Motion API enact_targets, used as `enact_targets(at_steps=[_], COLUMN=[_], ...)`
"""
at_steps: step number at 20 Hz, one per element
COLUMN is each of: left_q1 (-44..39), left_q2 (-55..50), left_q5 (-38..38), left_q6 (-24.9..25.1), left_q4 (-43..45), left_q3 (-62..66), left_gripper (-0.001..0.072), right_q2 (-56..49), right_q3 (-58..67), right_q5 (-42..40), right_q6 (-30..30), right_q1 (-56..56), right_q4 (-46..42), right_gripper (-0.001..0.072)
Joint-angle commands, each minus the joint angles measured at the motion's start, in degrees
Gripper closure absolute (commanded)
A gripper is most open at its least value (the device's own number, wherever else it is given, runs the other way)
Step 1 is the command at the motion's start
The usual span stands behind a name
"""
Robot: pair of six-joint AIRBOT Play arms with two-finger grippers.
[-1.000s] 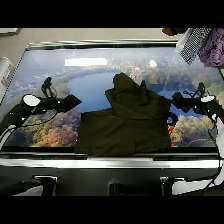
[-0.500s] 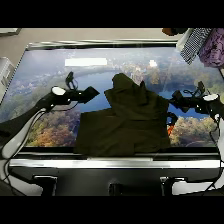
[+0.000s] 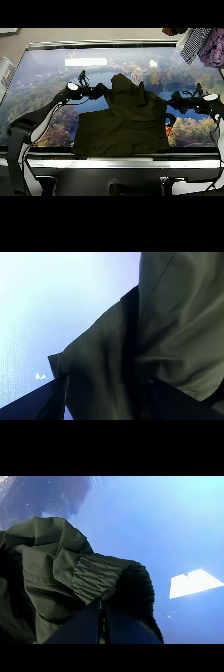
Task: Fold the clothes and pants, and hang the long-sleeved shirts on hangers.
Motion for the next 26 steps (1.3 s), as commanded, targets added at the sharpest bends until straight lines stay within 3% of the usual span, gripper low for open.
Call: enact_targets(at_steps=[1, 3, 5, 6, 8, 9, 14, 15, 16, 17, 18, 26], left_q1=[0.4, 0.7, 0.6, 0.4, 0.1, 0.1, 2.9, 4.0, 5.1, 6.2, 7.1, 3.0], left_q2=[-1.9, -1.9, -1.9, -1.9, -1.9, -1.9, -0.5, 0.1, 0.8, 1.4, 1.6, -2.1], left_q5=[-4.2, -4.9, -5.3, -5.4, -6.4, -6.9, -11.5, -13.0, -14.9, -16.7, -18.7, -14.8], left_q6=[-0.7, -0.7, -0.7, -0.7, -0.6, -0.3, -0.3, -0.2, -0.3, -0.6, -0.9, -3.7], left_q4=[1.0, 1.0, 1.0, 0.9, 1.0, 1.0, 1.2, 1.3, 2.2, 3.1, 3.4, 3.2], left_q3=[1.7, 1.7, 1.7, 1.7, 1.7, 1.7, 1.7, 1.7, 1.7, 1.7, 1.7, 1.7], left_gripper=[0.0186, 0.0215, 0.0361, 0.0372, 0.0638, 0.0695, 0.0697, 0.0695, 0.0625, 0.0422, 0.0167, 0.0157], right_q2=[0.2, 0.4, 0.4, 0.4, 0.5, 0.5, 1.9, 2.0, 2.0, 2.0, 2.0, 2.0], right_q3=[0.0, 0.0, 0.0, 0.0, 0.0, 0.0, 0.0, 0.0, 0.0, 0.0, 0.0, 0.0], right_q5=[0.3, 0.3, 0.3, 0.4, 0.4, 0.6, 0.5, 0.5, 0.7, 0.8, 1.0, 1.1], right_q6=[0.7, 0.6, 0.6, 0.6, 0.7, 0.7, 0.6, 0.6, 0.6, 0.6, 0.6, 0.7], right_q1=[0.0, 0.0, 0.0, 0.0, 0.0, 0.0, 0.0, 0.0, 0.0, 0.0, 0.0, 0.0], right_q4=[0.0, 0.0, 0.0, 0.0, 0.1, 0.2, -0.1, -0.1, 0.0, 0.0, 0.0, 0.0], right_gripper=[0.0681, 0.0681, 0.0681, 0.0681, 0.0681, 0.0681, 0.0681, 0.0681, 0.0681, 0.0681, 0.0681, 0.0681])
